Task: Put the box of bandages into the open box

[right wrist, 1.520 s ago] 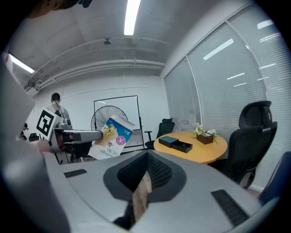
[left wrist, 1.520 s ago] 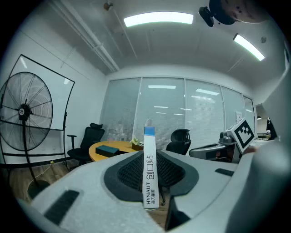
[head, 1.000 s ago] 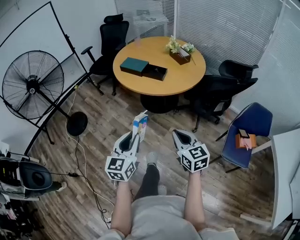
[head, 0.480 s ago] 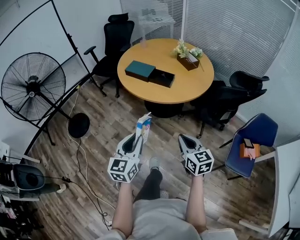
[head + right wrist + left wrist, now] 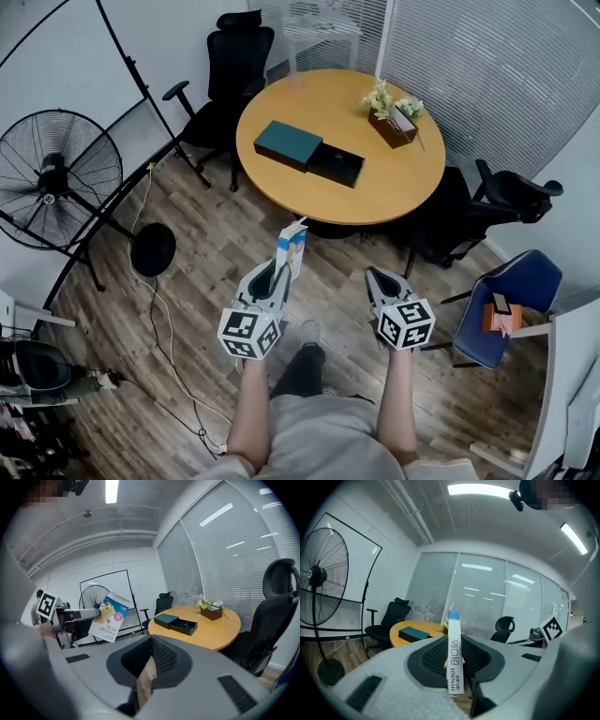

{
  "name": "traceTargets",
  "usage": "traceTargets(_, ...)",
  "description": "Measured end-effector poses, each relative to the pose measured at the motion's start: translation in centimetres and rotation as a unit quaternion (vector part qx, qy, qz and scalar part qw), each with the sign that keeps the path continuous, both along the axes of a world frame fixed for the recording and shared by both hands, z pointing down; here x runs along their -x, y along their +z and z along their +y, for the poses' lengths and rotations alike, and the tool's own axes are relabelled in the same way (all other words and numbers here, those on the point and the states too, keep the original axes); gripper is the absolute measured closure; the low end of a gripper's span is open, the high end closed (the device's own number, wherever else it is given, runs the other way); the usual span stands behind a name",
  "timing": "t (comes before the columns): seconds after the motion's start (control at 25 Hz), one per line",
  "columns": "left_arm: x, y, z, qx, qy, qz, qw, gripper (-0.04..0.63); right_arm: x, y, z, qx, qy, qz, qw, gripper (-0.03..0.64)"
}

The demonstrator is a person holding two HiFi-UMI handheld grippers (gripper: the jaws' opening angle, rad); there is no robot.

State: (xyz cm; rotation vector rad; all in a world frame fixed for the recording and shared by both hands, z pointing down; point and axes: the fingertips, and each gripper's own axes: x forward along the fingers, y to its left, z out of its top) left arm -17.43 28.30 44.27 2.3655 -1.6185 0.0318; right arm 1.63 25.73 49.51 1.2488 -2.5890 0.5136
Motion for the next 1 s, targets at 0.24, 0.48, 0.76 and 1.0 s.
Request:
traceTargets(0.24,1.7,0.3,-6.0,0.010,0.010,0.034,0.9993,0.511,0.4,-1.4,-5.1,-0.002,0.028,0.022,0.999,0.618)
traceTargets(0.48,3.6,-0.8,-13.5,0.002,0.031,0.041,0.9987,0.511,2.1,-1.7,-10.2,0.002,0.050,0.026,0.998,0.618)
traceTargets(0.76,4.3,-1.6,-20.0,-0.004,0.056,0.040,0.9976,0.511,2.9,-2.7,-15.6,-0.009,0.075,0.027,0.997,0.618)
traceTargets(1.0,3.7,-1.5,-23.5,-0.005,0.074,0.036,0.9966,0.511,2.7,-2.3,-18.3,-0.009,0.090,0.024,0.996,0.618)
